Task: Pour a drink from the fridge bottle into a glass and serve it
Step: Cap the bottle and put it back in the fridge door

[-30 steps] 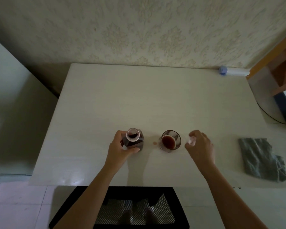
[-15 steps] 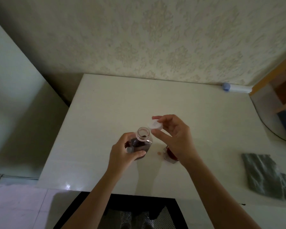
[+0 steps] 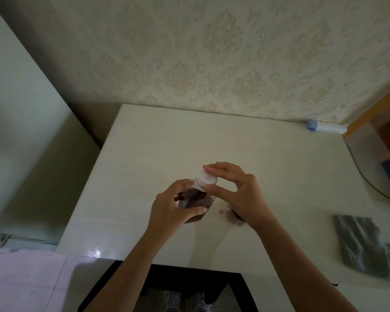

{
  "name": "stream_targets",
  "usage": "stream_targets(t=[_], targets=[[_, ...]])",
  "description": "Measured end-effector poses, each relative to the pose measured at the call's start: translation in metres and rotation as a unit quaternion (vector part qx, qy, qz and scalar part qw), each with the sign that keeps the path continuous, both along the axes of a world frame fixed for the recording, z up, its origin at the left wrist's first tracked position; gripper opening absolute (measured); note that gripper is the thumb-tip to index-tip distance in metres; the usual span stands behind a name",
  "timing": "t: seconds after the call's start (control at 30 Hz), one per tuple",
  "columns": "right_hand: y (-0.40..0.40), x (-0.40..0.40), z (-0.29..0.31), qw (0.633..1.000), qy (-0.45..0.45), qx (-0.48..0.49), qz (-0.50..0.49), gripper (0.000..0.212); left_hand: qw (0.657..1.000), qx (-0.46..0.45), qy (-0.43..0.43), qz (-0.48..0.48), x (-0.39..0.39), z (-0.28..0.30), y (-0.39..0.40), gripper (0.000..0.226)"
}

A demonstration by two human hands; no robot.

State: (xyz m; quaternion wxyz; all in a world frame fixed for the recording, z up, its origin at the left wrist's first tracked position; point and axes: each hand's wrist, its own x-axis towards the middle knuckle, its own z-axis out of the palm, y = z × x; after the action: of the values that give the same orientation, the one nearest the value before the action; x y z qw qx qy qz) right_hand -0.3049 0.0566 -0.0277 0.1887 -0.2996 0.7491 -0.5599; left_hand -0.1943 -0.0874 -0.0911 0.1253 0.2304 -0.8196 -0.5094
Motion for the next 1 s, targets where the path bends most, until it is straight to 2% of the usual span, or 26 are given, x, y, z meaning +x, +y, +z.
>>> stream_targets(t=[0.17, 0.4, 0.5, 0.67, 0.8, 1.0], targets=[[0.001, -0.003, 0.003, 0.998, 0.057, 0.004, 0.023, 0.035, 1.0, 0.011, -0.004, -0.008, 0.002, 0.004, -0.003, 0.063], [0.008, -0.025, 0.01, 0.973, 0.185, 0.047, 0.133, 0.03, 0.997, 0.025, -0.029, -0.064, 0.002, 0.009, -0.011, 0.065], [0.009, -0.027, 0.013, 0.97, 0.202, 0.056, 0.127, 0.03, 0.996, 0.013, -0.041, -0.077, 0.003, 0.01, -0.011, 0.064], [0.003, -0.013, 0.015, 0.952, 0.257, 0.152, 0.066, 0.044, 0.995, -0.008, -0.046, -0.088, 0.003, 0.013, -0.008, 0.059], [0.005, -0.012, 0.022, 0.94, 0.27, 0.166, 0.13, 0.057, 0.996, -0.006, -0.04, -0.085, 0.001, 0.015, -0.01, 0.06], [0.003, -0.016, 0.023, 0.914, 0.348, 0.14, 0.153, 0.039, 0.993, 0.007, -0.038, -0.11, 0.003, 0.021, -0.019, 0.061]])
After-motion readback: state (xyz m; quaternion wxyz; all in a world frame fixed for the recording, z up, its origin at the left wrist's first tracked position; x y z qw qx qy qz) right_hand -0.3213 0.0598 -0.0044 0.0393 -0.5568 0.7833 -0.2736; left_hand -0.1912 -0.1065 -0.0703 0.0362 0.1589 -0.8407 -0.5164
